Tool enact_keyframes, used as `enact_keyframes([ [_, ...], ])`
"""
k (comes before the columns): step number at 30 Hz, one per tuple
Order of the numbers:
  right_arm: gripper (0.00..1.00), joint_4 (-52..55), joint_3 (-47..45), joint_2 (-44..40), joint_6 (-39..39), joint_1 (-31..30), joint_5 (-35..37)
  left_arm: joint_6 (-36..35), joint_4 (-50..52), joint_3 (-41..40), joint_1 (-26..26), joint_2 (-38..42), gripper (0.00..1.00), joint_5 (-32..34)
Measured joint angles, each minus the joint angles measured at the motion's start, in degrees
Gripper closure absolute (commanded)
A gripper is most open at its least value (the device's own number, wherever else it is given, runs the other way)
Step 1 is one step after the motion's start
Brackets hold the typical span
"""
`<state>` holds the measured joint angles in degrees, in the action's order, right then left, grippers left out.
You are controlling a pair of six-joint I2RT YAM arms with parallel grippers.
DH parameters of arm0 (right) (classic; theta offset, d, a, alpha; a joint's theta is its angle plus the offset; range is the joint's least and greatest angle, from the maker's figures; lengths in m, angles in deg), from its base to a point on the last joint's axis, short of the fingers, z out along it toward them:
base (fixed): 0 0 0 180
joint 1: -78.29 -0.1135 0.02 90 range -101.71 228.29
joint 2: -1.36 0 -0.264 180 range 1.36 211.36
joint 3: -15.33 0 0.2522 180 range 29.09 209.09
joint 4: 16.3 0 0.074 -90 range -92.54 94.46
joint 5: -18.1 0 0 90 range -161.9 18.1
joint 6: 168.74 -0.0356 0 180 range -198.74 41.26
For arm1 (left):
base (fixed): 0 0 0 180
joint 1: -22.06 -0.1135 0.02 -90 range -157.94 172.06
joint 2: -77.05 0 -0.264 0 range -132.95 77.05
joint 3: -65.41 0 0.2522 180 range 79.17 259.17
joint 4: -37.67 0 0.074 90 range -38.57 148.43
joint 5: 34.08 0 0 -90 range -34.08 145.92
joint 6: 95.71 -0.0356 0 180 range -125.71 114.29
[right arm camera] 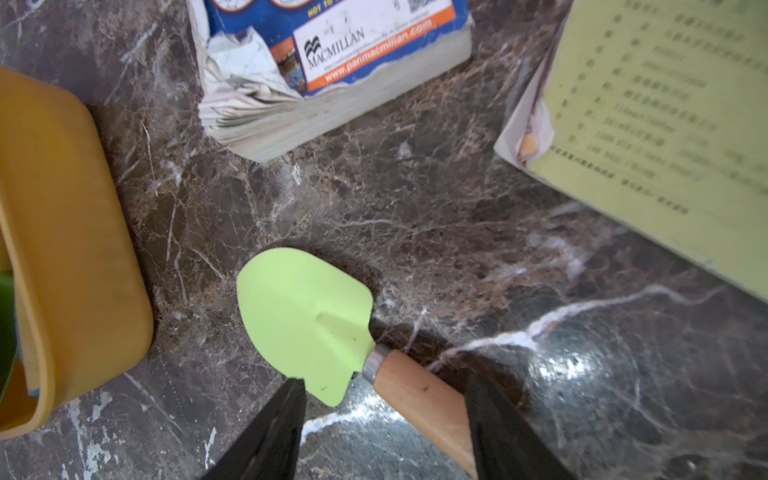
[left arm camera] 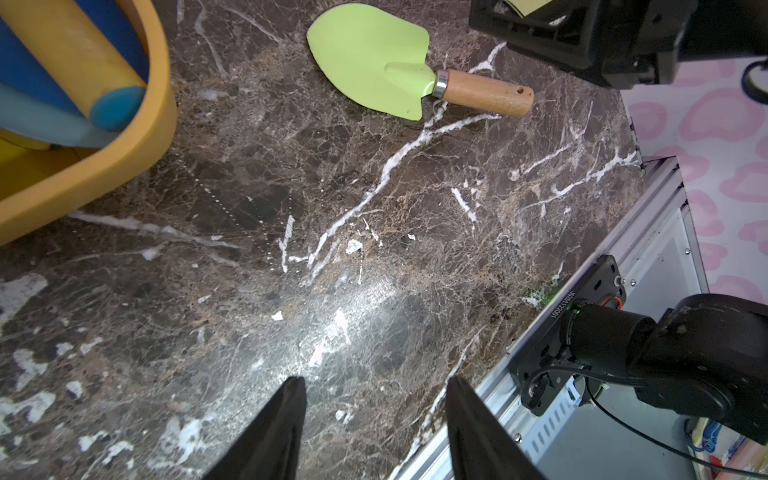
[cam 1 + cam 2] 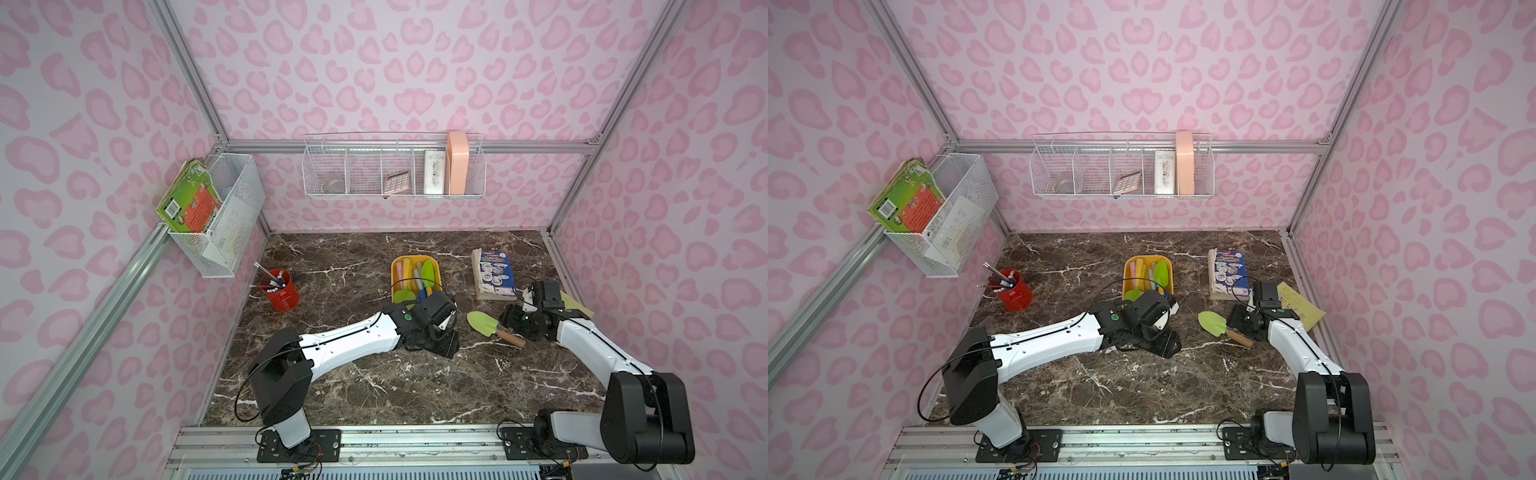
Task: Put the shovel into the storage box
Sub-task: Pick up the shovel from the center of the board.
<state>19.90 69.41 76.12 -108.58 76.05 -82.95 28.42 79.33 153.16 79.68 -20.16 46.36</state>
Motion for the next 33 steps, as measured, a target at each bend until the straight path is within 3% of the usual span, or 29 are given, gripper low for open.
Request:
enact_keyframes([
  [21,0.39,-0.3,-4.7,-4.0,-2.8,-9.0,-1.4,0.3,0.0,-0.7,0.0,0.0,0.42,2.0],
  [33,0.29,0.8,-1.2,-3.0,-2.3,-7.0,5.9,0.5,0.0,-1.6,0.0,0.4,0.38,2.2],
])
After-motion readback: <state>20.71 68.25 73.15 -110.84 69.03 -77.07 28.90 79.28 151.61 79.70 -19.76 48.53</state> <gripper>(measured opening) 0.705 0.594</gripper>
